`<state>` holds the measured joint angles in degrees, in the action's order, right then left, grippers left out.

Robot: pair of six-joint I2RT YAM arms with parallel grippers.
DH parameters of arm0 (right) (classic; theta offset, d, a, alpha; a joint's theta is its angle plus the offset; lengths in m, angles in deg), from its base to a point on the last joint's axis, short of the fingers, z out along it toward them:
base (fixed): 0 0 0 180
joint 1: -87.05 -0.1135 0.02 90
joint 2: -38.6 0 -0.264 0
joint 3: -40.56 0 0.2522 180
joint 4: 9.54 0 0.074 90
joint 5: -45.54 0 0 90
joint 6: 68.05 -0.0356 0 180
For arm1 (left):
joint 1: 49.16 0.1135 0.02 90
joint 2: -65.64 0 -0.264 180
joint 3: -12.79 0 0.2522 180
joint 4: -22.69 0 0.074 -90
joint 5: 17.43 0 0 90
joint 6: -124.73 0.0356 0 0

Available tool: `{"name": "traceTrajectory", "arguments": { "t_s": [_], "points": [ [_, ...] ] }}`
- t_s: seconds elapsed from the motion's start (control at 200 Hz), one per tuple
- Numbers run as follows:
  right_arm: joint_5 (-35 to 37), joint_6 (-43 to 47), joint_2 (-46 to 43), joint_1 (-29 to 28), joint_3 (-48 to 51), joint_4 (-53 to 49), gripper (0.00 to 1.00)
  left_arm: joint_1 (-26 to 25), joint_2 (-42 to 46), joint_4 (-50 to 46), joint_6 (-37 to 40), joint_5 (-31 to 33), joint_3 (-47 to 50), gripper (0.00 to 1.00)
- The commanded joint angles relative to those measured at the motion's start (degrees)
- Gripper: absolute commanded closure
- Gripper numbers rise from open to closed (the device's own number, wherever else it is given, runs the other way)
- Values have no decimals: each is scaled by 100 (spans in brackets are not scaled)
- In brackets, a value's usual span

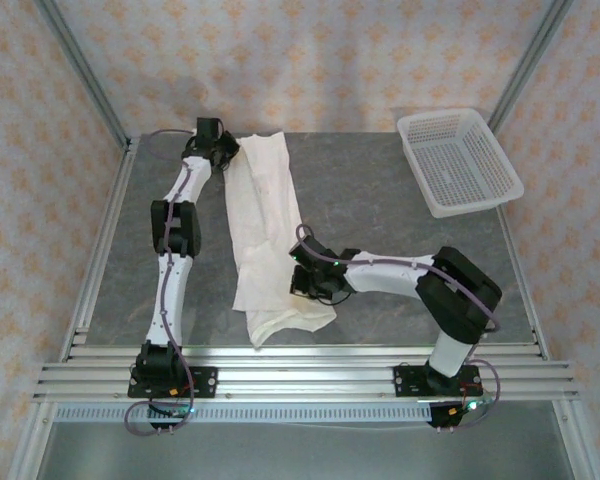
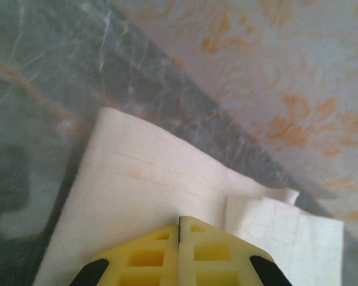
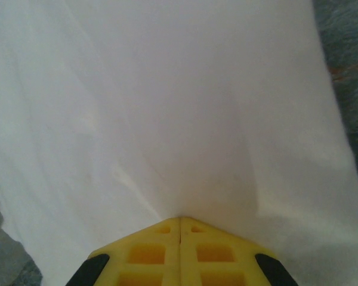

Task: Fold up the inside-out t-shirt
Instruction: Rotate the T-shirt at the center of the table, then fold the T-shirt at the top-center of the table.

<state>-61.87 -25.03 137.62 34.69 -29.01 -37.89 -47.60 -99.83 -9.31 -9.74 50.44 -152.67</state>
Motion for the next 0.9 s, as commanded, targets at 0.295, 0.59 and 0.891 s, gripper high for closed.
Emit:
{"name": "traceTrajectory", "arguments": {
  "t_s": [0.295, 0.59, 0.891],
  "points": [
    [379, 156, -179, 27, -479, -85, 94, -20, 1647, 215, 81, -643, 1120, 73],
    [787, 972, -1733, 579, 1017, 11, 77, -128, 6749, 1586, 69, -15, 7111, 52],
    [-492, 1784, -1288, 955, 1322, 610, 55, -1154, 9911, 196, 409, 266, 10190, 45]
  ]
}}
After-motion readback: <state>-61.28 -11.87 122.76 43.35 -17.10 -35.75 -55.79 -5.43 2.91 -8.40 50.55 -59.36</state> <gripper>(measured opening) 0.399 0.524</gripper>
